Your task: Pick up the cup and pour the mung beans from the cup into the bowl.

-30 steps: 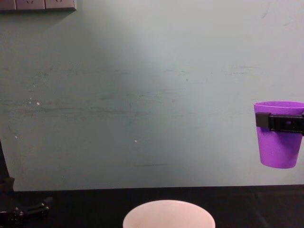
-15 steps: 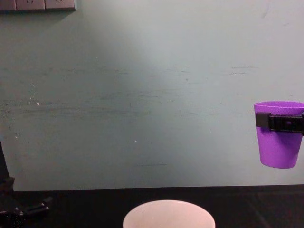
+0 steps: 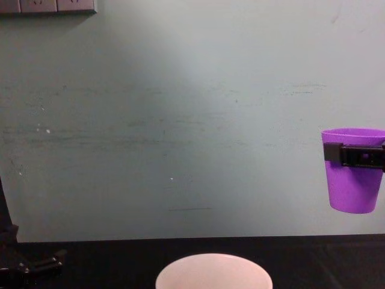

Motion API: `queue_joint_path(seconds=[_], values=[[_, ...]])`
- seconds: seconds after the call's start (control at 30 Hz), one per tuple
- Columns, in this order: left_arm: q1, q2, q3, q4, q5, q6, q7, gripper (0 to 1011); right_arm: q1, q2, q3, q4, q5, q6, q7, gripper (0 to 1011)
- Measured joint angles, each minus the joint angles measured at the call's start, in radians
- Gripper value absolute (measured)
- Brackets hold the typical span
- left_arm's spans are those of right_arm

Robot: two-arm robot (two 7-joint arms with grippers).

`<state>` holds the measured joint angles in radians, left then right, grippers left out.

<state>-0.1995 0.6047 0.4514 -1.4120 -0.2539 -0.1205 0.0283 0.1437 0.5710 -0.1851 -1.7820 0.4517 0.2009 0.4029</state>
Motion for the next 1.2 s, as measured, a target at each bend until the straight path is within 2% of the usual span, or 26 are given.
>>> queue_joint_path(seconds=[1.2], values=[[0.000,0.000,0.000,0.000,0.000,0.000,0.000,1000,0.000,0.000,0.000,0.000,0.000,0.000,0.000,731]])
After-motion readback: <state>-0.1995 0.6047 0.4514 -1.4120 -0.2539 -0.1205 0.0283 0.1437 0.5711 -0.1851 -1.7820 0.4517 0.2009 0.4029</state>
